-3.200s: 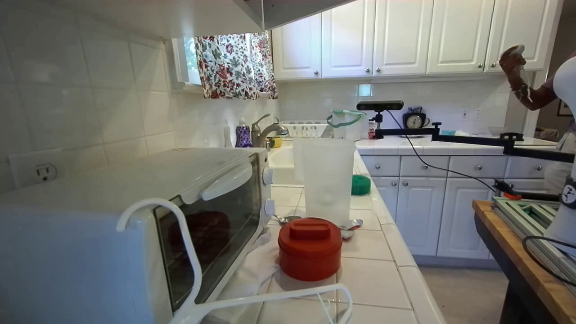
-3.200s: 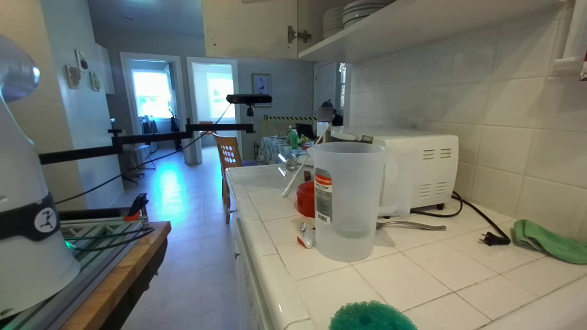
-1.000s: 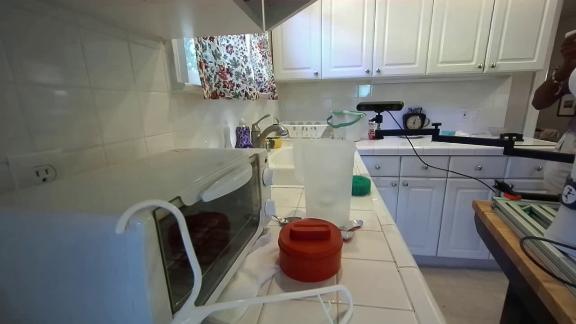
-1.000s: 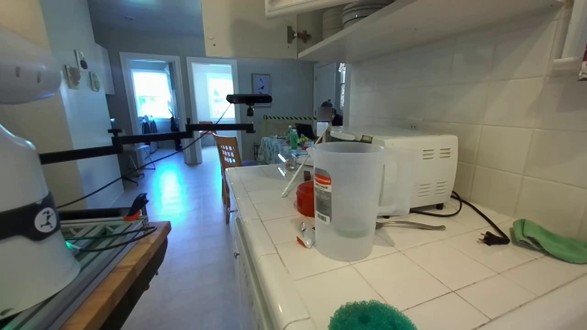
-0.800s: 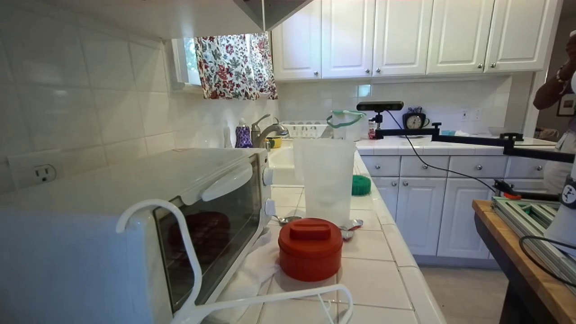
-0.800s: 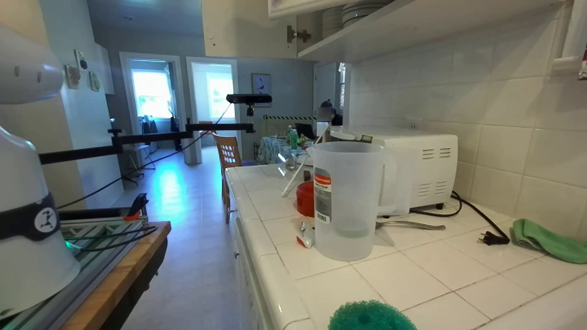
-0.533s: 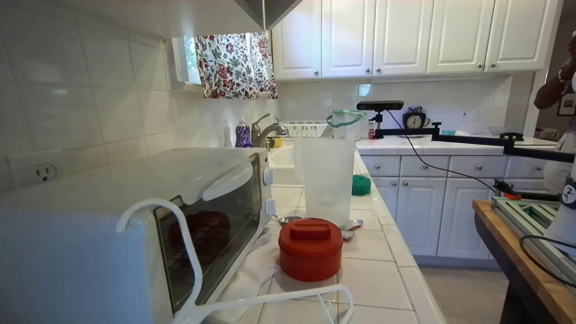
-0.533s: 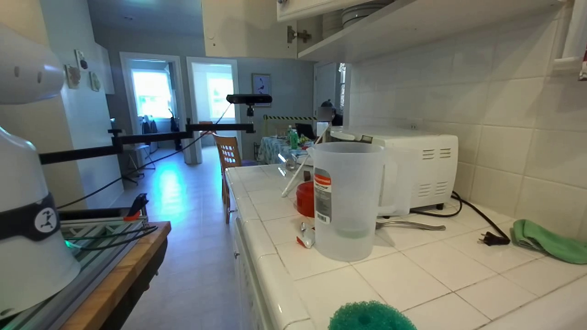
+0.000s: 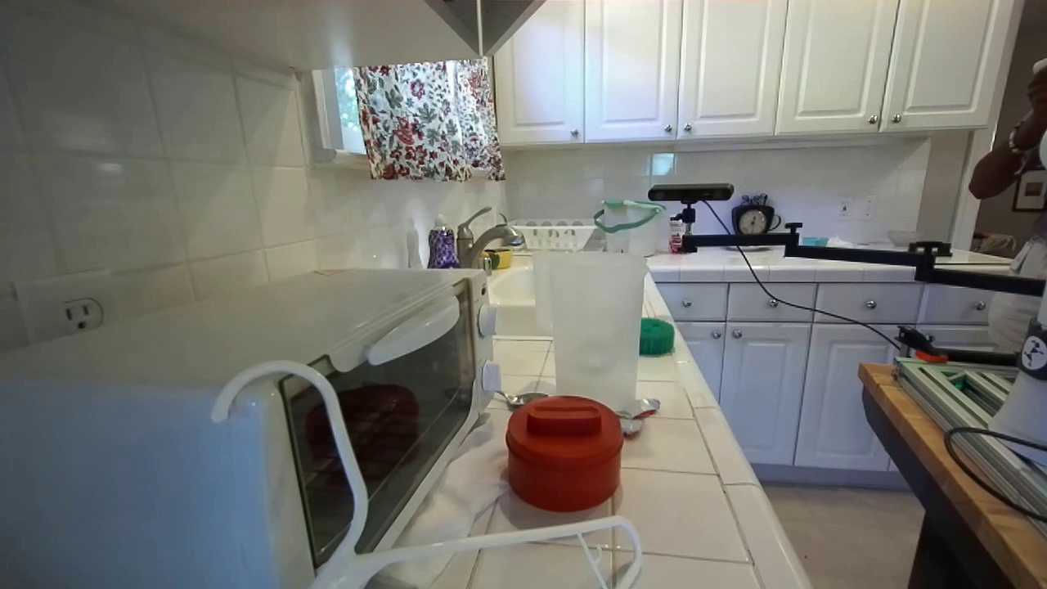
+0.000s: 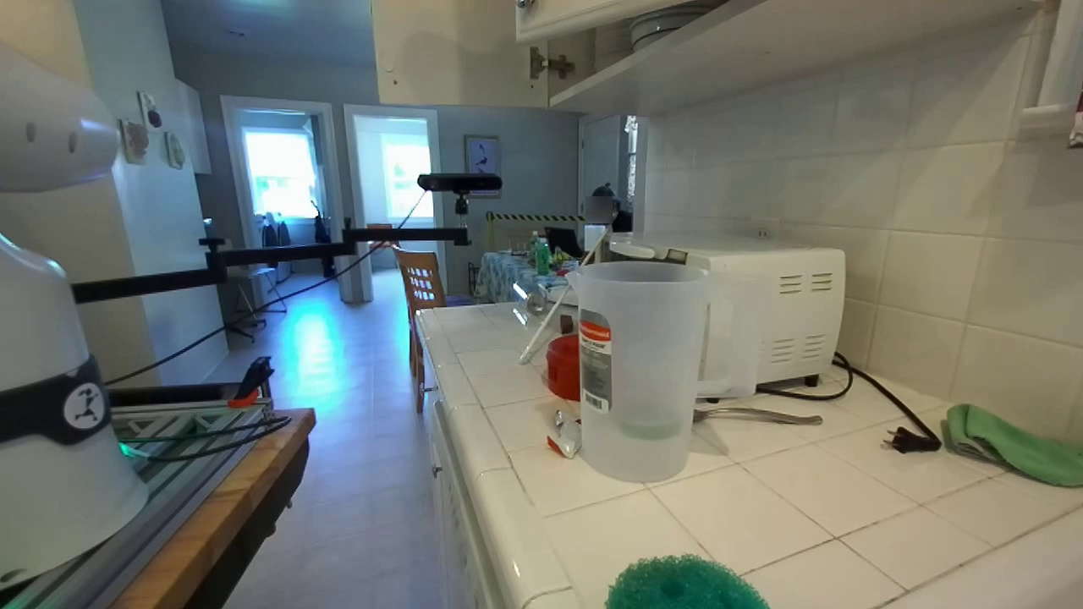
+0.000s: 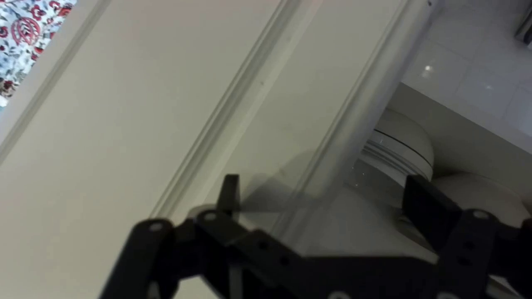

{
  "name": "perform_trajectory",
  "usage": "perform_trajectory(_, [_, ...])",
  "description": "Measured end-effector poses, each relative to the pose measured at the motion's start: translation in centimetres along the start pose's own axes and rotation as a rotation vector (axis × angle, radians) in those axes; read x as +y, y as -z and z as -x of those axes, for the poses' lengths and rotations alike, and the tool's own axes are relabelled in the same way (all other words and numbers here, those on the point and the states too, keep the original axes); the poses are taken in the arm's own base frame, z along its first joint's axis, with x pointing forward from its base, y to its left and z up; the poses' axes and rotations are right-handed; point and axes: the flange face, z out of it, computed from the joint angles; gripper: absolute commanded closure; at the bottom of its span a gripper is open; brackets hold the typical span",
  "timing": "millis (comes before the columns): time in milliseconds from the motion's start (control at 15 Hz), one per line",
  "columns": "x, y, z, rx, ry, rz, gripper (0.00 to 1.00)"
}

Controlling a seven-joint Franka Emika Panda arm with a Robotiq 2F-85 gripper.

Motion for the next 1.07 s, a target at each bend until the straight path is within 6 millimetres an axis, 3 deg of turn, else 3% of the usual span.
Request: perform_trajectory(1067, [0.2, -2.5, -0.7, 0.047, -0.022, -0.064, 0.0])
